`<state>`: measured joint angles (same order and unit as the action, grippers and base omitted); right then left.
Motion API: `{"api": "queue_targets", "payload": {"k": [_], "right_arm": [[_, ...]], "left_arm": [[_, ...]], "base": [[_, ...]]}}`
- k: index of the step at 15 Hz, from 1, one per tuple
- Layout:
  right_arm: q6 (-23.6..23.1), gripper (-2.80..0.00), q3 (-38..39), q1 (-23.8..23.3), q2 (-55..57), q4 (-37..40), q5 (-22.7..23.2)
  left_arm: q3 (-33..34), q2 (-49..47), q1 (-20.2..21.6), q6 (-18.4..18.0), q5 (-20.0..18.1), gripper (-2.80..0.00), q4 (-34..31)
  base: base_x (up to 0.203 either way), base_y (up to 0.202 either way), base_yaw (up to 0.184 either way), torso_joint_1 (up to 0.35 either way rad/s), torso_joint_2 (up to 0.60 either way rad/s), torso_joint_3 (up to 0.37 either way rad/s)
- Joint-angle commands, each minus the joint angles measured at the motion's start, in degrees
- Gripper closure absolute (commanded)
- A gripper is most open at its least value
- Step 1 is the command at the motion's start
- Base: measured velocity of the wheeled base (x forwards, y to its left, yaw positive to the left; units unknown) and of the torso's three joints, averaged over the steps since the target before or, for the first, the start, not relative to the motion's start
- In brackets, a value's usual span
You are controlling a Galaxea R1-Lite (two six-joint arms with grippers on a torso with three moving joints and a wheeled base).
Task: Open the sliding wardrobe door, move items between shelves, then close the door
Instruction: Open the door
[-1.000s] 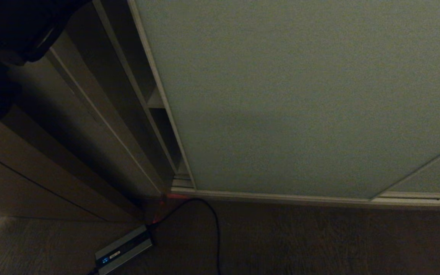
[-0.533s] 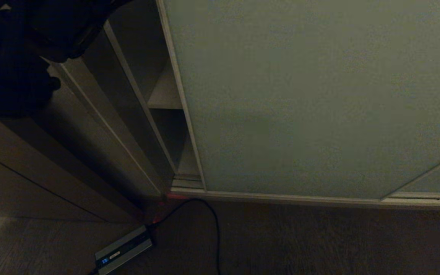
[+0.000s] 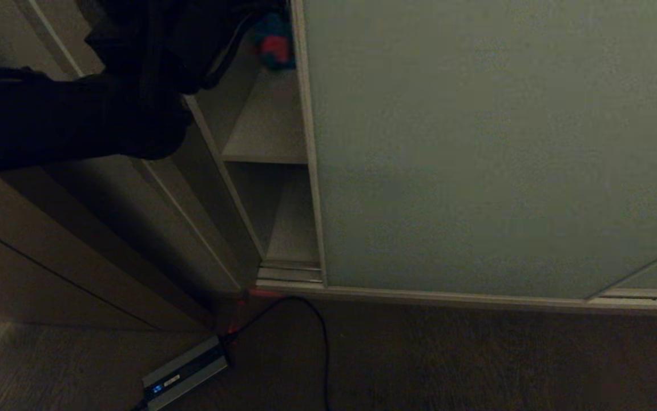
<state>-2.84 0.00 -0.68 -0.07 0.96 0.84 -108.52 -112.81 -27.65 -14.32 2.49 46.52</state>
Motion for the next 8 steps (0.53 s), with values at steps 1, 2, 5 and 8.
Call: {"api": "queue_targets", "payload": {"k": [1, 2, 5, 8], "right_arm": [[-0.06, 0.0, 0.2, 0.07, 0.07, 0.0, 0.04], [-0.06, 0.0, 0.18, 0.07, 0.07, 0.0, 0.04], [-0.06, 0.0, 0.18, 0.07, 0.07, 0.0, 0.04], [-0.06, 0.0, 0.18, 0.07, 0.07, 0.0, 0.04]], "left_arm": [[-1.91, -1.92, -2.35, -0.08, -0.27, 0.0, -1.24], [-2.07, -1.83, -3.95, -0.09, -0.5, 0.0, -2.18], [-2.13, -2.06, -7.16, -0.35, -0.33, 0.0, -2.84], [-2.06, -2.27, -10.59, -0.28, -0.37, 0.0, -2.76]], "base": [[0.0, 0.0, 0.0, 0.0, 0.0, 0.0], [0.0, 0.0, 0.0, 0.0, 0.0, 0.0], [0.0, 0.0, 0.0, 0.0, 0.0, 0.0], [0.0, 0.0, 0.0, 0.0, 0.0, 0.0]]}}
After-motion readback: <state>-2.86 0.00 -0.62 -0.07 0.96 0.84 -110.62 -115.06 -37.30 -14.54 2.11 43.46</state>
